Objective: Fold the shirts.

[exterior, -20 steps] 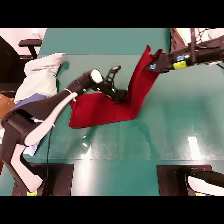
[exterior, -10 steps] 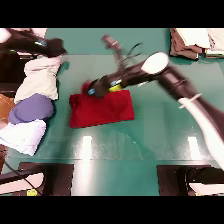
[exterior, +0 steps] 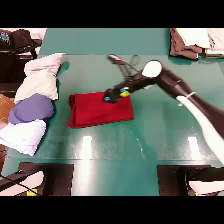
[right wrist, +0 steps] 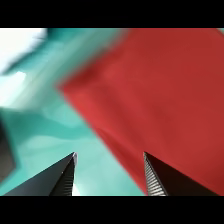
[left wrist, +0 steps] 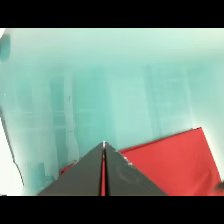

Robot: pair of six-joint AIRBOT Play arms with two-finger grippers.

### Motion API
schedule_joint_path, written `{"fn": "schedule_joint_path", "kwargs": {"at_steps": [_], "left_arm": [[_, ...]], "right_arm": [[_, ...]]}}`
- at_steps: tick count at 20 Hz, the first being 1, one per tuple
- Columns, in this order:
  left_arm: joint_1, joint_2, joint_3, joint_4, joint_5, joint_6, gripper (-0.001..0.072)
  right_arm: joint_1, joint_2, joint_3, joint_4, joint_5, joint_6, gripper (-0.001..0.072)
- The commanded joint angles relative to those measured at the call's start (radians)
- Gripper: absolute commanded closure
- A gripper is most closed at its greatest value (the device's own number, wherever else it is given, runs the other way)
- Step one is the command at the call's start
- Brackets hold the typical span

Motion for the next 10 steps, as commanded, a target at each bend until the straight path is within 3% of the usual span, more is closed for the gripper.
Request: {"fn": "schedule_joint_path", "kwargs": {"at_steps": [1, 2, 3, 10], "left_arm": [[0.002, 0.006, 0.000, -0.005, -0.029, 0.003, 0.0682], [0.002, 0.004, 0.000, -0.013, -0.028, 0.003, 0.0682], [0.002, 0.001, 0.000, -0.027, -0.028, 0.003, 0.0682], [0.002, -0.013, -0.008, -0.031, -0.029, 0.004, 0.0682]], "right_arm": [[-0.224, 0.069, -0.212, -0.045, 0.021, 0.070, 0.0204], [-0.279, 0.069, -0.248, -0.046, 0.035, 0.073, 0.0118], [-0.323, 0.067, -0.283, -0.038, 0.034, 0.076, 0.0095], [-0.343, -0.099, -0.281, 0.146, 0.018, 0.064, 0.0122]]}}
